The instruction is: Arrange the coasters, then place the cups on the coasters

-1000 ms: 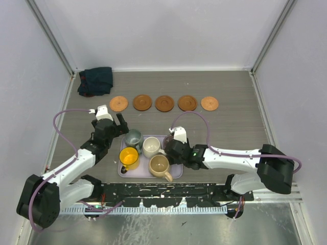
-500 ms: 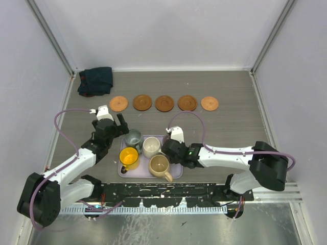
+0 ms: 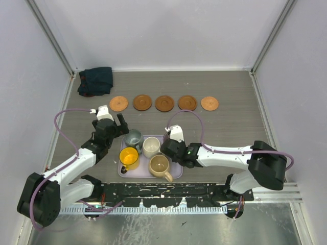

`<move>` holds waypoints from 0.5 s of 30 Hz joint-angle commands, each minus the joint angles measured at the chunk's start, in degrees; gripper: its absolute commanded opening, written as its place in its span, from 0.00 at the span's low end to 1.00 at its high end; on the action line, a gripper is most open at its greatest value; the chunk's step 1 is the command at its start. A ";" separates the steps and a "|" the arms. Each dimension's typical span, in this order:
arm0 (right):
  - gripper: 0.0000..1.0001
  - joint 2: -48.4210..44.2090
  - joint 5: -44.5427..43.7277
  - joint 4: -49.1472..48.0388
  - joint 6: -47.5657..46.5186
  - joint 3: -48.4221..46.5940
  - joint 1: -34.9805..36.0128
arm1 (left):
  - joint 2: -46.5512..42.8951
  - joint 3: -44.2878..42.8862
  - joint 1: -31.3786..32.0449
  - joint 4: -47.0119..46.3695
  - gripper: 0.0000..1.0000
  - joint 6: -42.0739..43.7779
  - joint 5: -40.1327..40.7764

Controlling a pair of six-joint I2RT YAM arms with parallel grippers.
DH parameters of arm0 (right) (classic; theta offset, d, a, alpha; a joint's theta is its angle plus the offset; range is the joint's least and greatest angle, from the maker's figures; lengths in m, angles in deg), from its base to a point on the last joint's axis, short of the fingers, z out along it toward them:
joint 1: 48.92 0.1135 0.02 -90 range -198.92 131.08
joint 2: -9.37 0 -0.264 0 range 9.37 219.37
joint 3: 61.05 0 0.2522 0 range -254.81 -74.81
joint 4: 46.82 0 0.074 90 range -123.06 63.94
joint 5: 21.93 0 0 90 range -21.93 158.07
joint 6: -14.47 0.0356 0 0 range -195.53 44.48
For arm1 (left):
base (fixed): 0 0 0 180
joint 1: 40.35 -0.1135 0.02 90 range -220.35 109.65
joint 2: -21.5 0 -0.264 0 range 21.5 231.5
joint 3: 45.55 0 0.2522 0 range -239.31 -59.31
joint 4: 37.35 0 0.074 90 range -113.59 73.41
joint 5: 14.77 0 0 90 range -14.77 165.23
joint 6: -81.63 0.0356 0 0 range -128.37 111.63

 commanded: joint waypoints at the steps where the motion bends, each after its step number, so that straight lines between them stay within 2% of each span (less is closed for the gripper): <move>1: 0.01 -5.09 -10.21 -1.12 -1.54 -2.57 0.20 | -0.64 -1.05 0.33 -2.30 0.98 1.42 0.23; 9: 0.01 -8.95 -19.20 -3.90 -7.68 -3.29 0.20 | -2.16 -0.57 0.33 -2.31 0.98 1.95 0.51; 15: 0.01 -9.69 -25.38 -10.51 -17.99 -3.53 -1.84 | -2.25 -0.53 0.33 -2.47 0.98 1.95 0.27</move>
